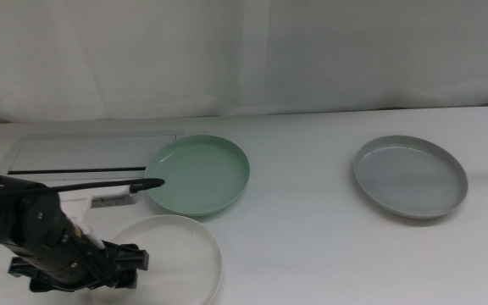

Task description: Stack the three bowls on top of each other.

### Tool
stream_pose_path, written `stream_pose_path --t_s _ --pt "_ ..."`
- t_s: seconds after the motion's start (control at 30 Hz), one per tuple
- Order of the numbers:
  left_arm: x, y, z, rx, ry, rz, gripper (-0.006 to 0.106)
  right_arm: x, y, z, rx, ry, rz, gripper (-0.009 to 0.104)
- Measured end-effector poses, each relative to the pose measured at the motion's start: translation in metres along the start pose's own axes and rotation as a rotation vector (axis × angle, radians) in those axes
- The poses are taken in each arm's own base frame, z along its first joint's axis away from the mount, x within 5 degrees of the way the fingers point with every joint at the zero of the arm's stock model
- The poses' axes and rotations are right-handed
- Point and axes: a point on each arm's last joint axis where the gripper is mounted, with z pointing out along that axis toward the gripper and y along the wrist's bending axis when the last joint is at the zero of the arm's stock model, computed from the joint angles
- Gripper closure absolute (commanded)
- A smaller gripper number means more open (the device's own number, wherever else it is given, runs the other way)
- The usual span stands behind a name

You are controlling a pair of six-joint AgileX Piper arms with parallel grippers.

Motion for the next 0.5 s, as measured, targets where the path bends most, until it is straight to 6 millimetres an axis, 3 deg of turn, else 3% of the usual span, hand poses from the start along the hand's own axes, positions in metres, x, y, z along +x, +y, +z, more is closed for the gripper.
stream_pose_path --t_s 0.17,0.3,0.4,0.5 --pt "-0.001 -0.003 0.009 0.000 0.010 0.008 0.021 0.000 0.000 0.000 0.000 0.000 0.000 -0.008" --pt "-0.002 -0.004 0.011 0.002 0.008 0.007 0.029 0.000 0.000 0.000 0.000 0.000 0.000 -0.008" --pt "-0.003 -0.006 0.012 0.007 0.003 0.006 0.043 0.000 0.000 0.000 0.000 0.000 0.000 -0.008" --pt "-0.006 -0.007 0.015 0.011 -0.006 -0.001 0.070 0.000 0.000 0.000 0.000 0.000 0.000 -0.008"
